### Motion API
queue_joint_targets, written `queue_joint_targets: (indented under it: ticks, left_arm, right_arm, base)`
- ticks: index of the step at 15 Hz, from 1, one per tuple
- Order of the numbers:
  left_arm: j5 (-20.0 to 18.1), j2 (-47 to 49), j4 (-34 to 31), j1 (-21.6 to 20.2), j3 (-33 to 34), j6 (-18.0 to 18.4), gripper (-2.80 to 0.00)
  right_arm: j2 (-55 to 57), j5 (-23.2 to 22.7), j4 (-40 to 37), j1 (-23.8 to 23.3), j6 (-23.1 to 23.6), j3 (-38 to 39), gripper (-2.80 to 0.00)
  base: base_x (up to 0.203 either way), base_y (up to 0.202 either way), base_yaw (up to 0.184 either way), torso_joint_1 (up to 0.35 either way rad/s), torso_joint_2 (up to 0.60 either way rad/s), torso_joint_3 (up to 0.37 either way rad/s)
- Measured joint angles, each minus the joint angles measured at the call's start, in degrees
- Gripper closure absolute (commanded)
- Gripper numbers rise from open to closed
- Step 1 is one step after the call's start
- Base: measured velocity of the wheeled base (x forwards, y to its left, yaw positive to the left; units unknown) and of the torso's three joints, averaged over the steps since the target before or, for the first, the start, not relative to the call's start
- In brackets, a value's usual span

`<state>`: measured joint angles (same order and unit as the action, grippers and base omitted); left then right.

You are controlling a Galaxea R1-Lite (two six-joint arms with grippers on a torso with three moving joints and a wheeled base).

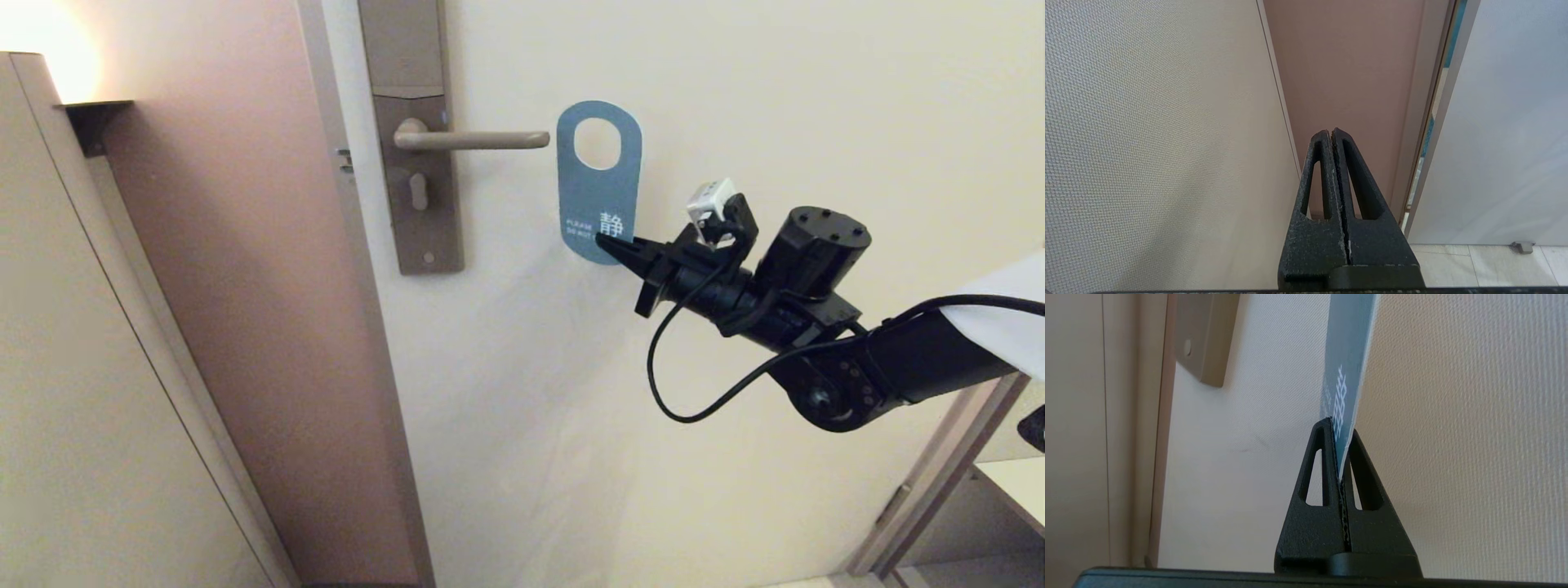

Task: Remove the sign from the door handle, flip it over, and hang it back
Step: Hang the sign back with the other side facing out

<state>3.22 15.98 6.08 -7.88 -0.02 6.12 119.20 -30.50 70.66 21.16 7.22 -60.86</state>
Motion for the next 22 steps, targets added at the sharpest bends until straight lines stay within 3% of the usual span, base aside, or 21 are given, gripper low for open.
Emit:
queue_joint_targets:
  ticks: [22]
  left_arm:
    - [-1.43,0.02,-0.55,0.0,-0.02,2.34,0.0]
  right_arm:
    - [2.86,-0.28,-2.7,5.94,0.05,-6.96,0.0]
  base:
    - [0.0,0.0,0.0,0.0,0.0,0.0]
